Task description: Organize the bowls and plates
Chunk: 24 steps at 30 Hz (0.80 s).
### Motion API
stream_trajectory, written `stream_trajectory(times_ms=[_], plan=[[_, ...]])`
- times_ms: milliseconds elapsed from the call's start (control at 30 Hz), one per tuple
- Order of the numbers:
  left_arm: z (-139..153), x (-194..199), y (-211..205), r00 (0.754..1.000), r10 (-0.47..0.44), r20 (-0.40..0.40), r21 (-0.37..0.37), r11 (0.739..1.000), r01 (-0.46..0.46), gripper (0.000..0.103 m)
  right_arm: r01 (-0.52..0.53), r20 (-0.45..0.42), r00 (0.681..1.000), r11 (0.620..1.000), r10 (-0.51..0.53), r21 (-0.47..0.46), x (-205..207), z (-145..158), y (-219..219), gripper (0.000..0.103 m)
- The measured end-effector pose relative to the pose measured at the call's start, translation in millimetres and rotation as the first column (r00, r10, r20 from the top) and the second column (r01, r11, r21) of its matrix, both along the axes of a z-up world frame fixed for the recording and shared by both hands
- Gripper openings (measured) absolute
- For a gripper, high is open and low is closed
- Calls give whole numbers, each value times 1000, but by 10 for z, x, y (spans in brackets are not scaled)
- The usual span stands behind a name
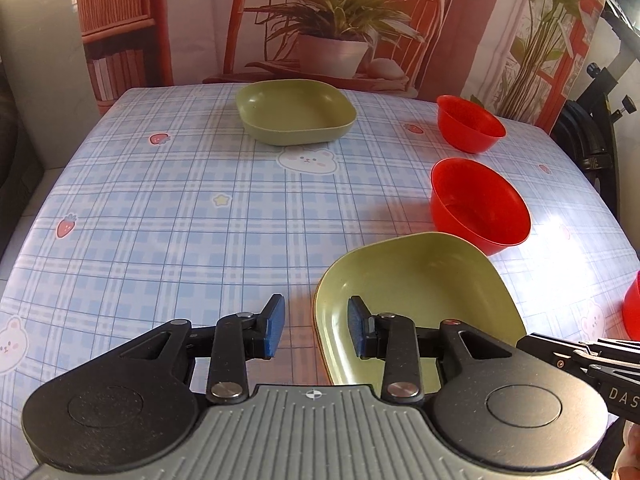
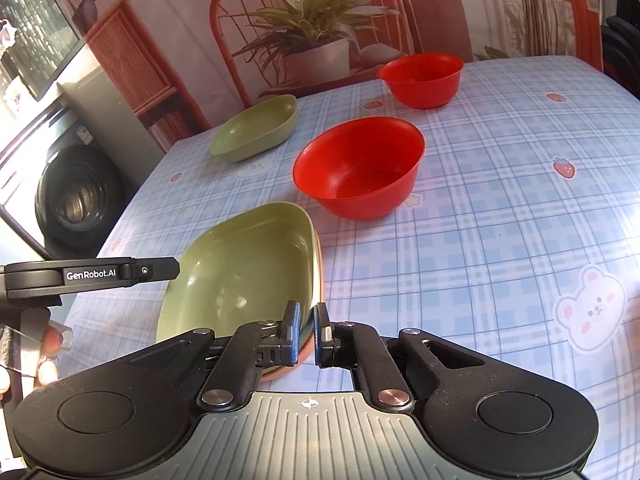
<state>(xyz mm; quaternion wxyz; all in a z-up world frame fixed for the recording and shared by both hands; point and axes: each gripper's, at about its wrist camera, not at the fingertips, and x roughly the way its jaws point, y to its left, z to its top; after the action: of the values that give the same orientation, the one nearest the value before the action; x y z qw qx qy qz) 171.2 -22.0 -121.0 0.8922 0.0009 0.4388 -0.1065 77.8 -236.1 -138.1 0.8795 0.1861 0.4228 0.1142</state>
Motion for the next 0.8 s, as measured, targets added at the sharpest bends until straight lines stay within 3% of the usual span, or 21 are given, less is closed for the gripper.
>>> stream_trajectory(times_ms=[267,467,800], plan=[[-20,-40,-17,1000,-5,3,0,1000,5,36,2,-11,1000,1000,-2,8,-8,-22,-2,9],[62,-38,9,1000,-7,16,-3,1000,7,36,8,43,999,1000,-9,26,-1,111,-49,14],[589,110,163,995,-13,100,-8,1000,14,36,19,136,991,1000,-18,-4,211,622,-130,14]])
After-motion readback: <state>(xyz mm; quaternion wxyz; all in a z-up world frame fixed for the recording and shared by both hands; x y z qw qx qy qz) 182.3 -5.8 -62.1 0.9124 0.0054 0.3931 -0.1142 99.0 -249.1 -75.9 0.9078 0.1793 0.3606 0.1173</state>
